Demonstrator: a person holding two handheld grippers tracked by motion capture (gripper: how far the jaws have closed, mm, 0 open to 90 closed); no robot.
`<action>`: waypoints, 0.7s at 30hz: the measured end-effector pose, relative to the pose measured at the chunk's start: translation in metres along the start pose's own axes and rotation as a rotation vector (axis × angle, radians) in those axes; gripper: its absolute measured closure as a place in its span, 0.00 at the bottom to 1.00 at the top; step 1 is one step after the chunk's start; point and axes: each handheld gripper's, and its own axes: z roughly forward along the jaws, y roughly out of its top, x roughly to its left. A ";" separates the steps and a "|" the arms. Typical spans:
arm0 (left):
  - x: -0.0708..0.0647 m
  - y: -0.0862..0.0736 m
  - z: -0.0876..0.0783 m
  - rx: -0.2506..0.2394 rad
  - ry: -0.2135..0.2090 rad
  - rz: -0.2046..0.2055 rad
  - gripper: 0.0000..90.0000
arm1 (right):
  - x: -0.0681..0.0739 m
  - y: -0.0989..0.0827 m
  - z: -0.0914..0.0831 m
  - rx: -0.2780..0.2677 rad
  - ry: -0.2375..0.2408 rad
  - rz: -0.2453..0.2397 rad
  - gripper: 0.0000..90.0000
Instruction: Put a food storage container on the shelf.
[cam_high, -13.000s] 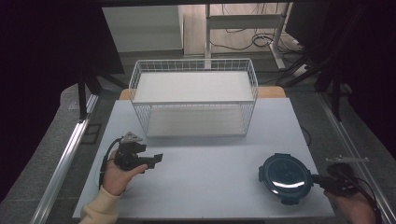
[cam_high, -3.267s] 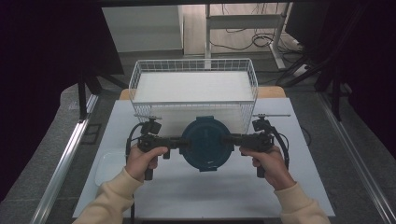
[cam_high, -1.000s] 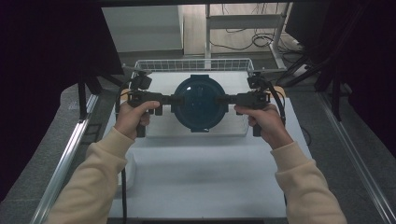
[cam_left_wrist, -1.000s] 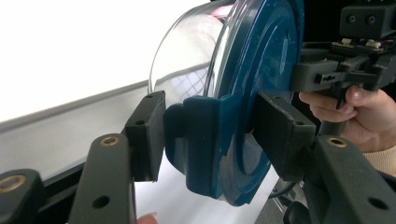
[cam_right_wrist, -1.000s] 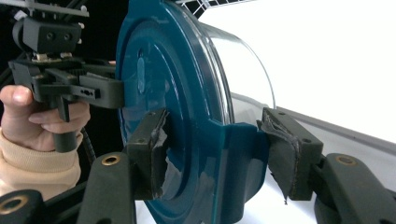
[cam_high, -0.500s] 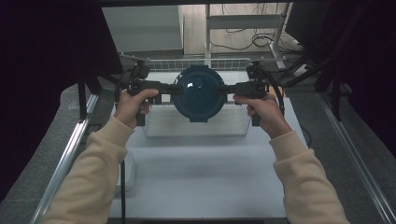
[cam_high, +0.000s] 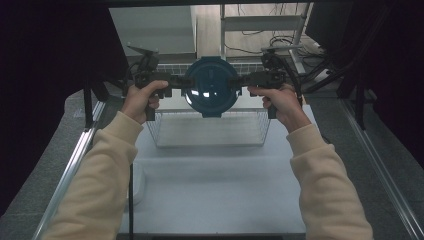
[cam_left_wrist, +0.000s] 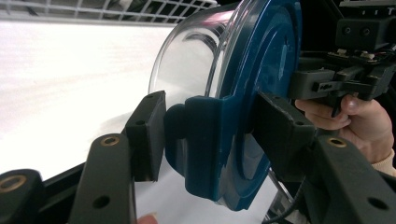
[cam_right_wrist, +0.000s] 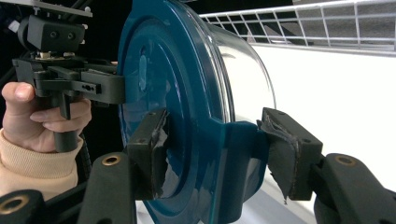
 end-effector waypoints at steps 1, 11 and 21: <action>0.001 0.003 0.000 0.000 0.000 0.001 0.50 | -0.001 0.002 0.001 0.001 0.001 -0.003 0.48; 0.013 0.017 0.007 0.012 0.006 -0.020 0.50 | -0.016 0.018 0.010 0.014 0.019 0.012 0.48; 0.041 0.025 0.025 0.007 0.017 -0.101 0.49 | -0.044 0.023 0.030 0.019 0.022 0.094 0.48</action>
